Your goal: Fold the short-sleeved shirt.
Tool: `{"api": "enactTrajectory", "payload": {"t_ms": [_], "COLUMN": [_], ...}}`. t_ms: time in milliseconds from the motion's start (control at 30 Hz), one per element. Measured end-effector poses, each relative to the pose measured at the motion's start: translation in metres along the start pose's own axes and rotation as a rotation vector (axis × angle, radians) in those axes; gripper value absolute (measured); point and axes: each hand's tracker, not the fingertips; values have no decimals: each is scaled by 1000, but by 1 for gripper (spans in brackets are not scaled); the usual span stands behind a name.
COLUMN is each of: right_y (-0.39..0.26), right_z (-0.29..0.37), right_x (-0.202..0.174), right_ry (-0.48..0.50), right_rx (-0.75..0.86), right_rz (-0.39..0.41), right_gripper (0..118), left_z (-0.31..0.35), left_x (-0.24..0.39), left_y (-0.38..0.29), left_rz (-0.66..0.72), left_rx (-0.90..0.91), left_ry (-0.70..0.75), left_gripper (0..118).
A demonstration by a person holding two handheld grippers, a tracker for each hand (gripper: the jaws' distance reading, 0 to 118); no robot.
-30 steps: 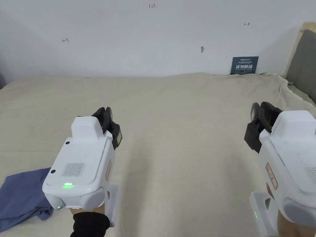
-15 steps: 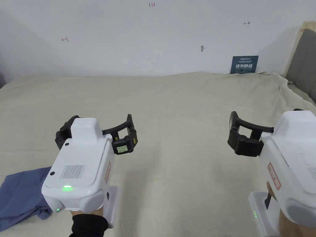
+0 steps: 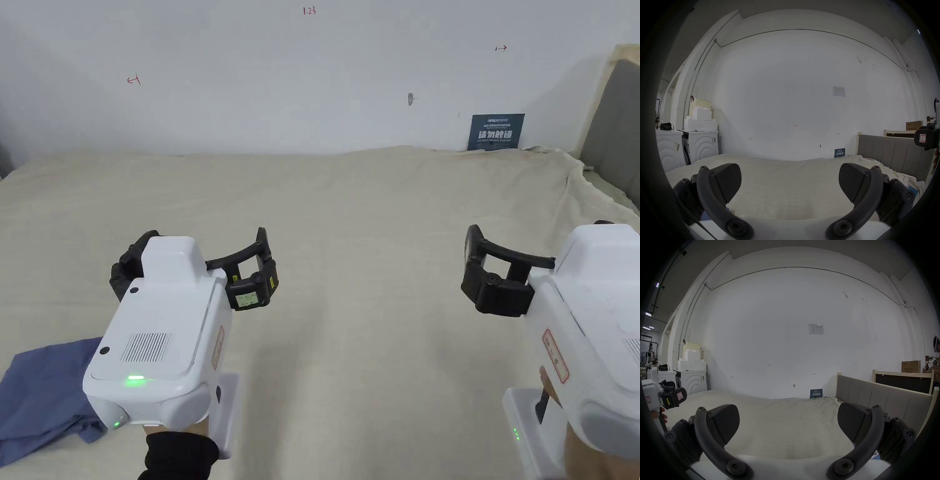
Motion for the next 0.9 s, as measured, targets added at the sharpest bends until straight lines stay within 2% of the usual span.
{"api": "enactTrajectory", "payload": {"t_ms": [900], "right_y": [-1], "right_z": [-1], "right_x": [5], "right_ry": [1], "right_rx": [4], "right_rz": [-4], "right_gripper": [118], "left_z": [1], "left_x": [-1], "left_y": [1], "left_rz": [-6], "left_rx": [2], "left_ry": [-2], "left_gripper": [118]}}
